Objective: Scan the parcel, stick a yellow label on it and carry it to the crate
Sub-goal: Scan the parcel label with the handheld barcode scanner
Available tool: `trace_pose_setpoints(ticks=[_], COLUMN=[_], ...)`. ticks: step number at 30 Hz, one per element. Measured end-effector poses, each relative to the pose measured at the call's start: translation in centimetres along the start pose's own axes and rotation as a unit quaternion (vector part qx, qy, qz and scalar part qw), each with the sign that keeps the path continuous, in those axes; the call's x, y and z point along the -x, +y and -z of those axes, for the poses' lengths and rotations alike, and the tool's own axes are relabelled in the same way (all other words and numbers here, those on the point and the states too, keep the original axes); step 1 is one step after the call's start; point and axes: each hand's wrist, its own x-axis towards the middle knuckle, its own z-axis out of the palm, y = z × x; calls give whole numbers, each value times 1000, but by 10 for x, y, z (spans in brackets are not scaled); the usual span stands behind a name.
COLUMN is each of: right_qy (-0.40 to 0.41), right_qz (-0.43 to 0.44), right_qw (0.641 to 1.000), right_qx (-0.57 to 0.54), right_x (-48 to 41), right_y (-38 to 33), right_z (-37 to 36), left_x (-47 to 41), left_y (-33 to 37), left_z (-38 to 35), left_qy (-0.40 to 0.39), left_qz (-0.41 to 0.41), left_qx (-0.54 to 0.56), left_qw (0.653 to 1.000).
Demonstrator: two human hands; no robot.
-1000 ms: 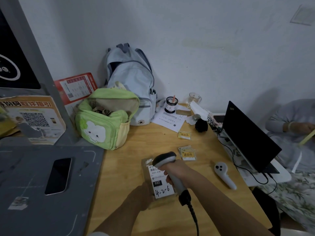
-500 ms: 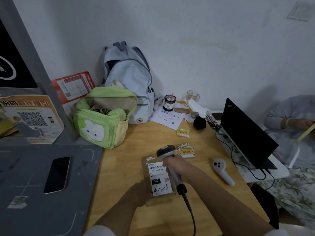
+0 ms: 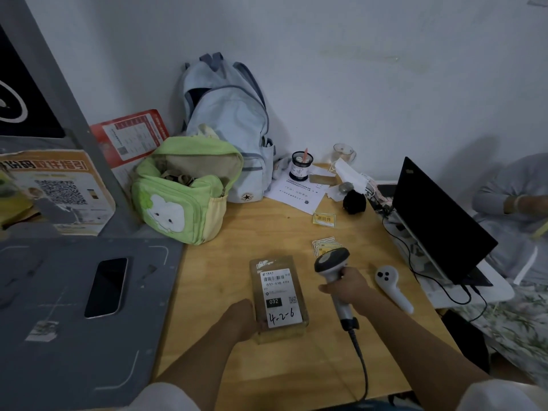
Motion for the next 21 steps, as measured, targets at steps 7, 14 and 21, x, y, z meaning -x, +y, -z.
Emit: trace_pose_setpoints(ticks=[7, 14, 21], right_qy=[19, -15, -20], right_qz=[-49, -96, -53], right_qw=[994, 989, 968], right_qx=[96, 110, 243], right_x=[-18, -28, -36], right_y=[45, 84, 96], right_z=[8, 0, -11], left_x=[3, 3, -3], left_y=[-5, -3, -6], left_z=[-2, -11, -14], left_qy=[15, 22, 29], left_qz=[6, -1, -3], left_qx=[26, 43, 65], left_qw=[1000, 999, 997])
